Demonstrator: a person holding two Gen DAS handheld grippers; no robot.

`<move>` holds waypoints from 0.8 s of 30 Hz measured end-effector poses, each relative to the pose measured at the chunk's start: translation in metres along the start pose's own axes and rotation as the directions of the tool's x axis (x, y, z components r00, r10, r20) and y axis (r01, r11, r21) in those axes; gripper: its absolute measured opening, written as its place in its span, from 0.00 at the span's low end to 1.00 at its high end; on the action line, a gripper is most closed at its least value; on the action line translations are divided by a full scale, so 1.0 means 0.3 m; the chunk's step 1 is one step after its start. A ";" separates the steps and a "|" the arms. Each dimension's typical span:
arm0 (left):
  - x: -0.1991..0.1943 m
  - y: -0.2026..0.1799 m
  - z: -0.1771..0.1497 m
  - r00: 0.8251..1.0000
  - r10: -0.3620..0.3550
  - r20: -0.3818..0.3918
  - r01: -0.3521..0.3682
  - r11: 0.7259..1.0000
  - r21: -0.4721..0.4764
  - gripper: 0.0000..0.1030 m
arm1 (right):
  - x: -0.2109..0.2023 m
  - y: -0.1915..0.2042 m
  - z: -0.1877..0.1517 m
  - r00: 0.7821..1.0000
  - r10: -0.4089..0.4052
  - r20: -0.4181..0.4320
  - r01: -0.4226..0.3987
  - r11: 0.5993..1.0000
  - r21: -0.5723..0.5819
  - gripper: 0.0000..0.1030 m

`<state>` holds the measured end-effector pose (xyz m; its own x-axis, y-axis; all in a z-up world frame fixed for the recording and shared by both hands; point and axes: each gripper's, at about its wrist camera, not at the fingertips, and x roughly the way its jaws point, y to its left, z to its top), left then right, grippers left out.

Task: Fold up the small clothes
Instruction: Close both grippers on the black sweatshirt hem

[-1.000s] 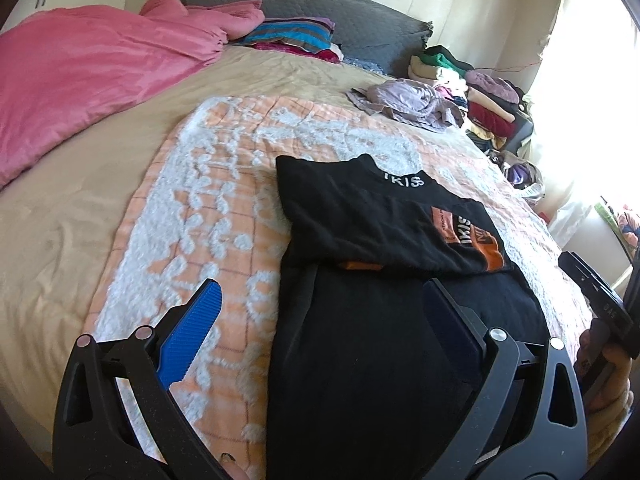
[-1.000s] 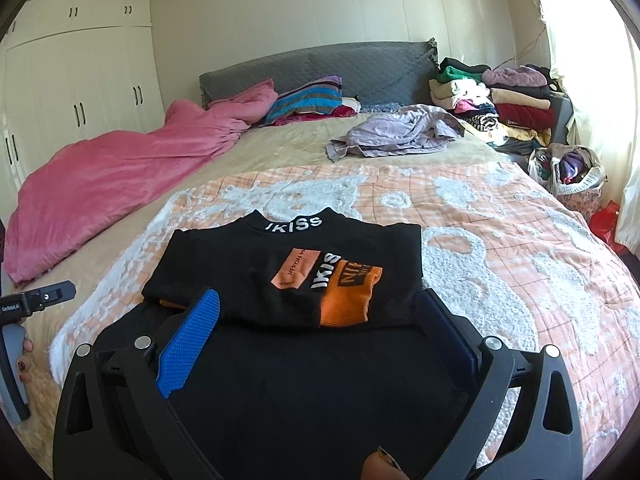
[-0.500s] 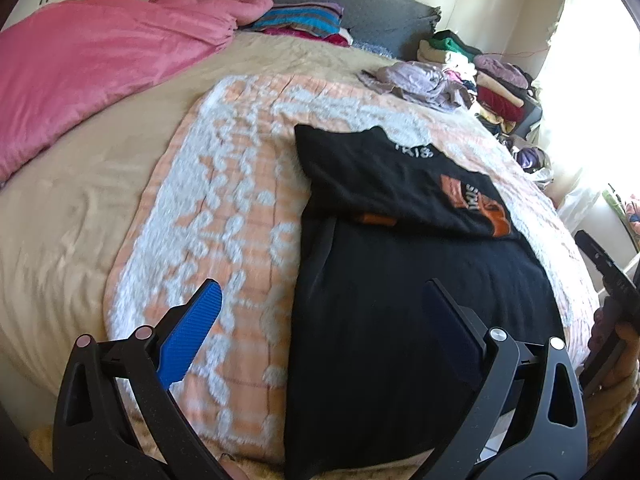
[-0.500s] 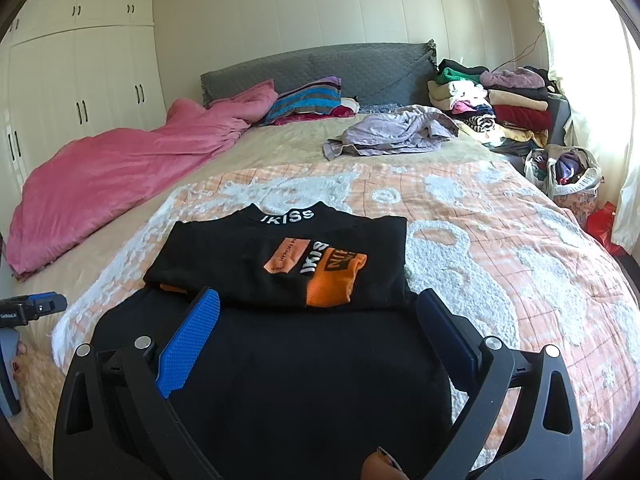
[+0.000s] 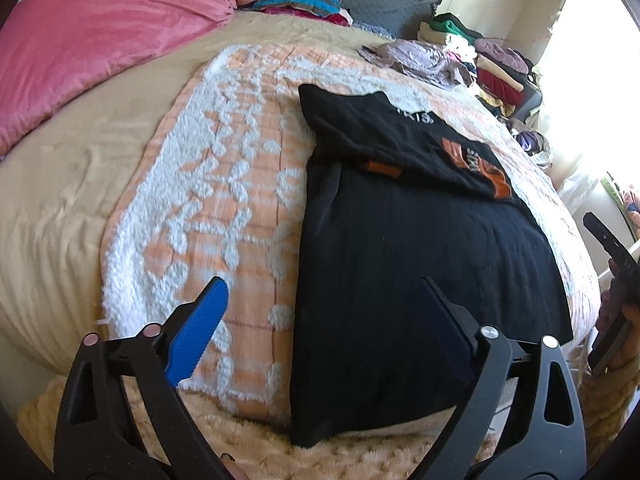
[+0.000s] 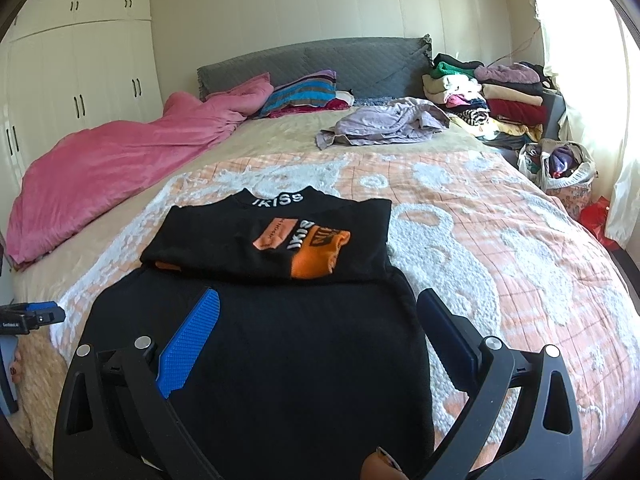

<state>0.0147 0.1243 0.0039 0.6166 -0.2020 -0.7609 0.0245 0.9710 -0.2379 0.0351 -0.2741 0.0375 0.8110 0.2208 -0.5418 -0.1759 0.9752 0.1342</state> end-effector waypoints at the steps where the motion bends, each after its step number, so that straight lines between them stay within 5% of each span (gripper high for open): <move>1: 0.003 0.001 -0.012 1.000 -0.001 -0.009 0.001 1.000 0.001 0.82 | -0.004 -0.002 -0.005 1.000 0.000 -0.002 0.000 1.000 0.000 0.95; 6: 0.013 0.001 -0.051 0.999 -0.006 -0.038 0.006 1.000 0.001 0.67 | -0.022 -0.010 -0.033 1.000 0.004 -0.018 -0.004 1.000 0.001 0.95; 9: 0.020 0.012 -0.070 0.993 -0.091 -0.072 0.089 0.996 -0.030 0.55 | -0.026 -0.017 -0.048 0.999 0.006 -0.034 -0.006 1.000 0.000 0.95; 13: 0.032 0.010 -0.092 0.992 -0.070 -0.109 0.069 0.998 -0.016 0.47 | -0.034 -0.023 -0.070 0.998 0.024 -0.058 -0.023 1.000 0.010 0.95; 24: 0.089 0.034 -0.149 0.969 -0.076 -0.234 0.076 0.997 -0.009 0.39 | -0.049 -0.031 -0.164 0.989 0.012 -0.145 -0.015 1.000 -0.017 0.95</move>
<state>-0.0038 0.1231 -0.0458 0.4121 -0.2997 -0.8604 0.0645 0.9516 -0.3006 -0.0026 -0.2858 0.0032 0.7191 0.2322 -0.6550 -0.1970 0.9720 0.1284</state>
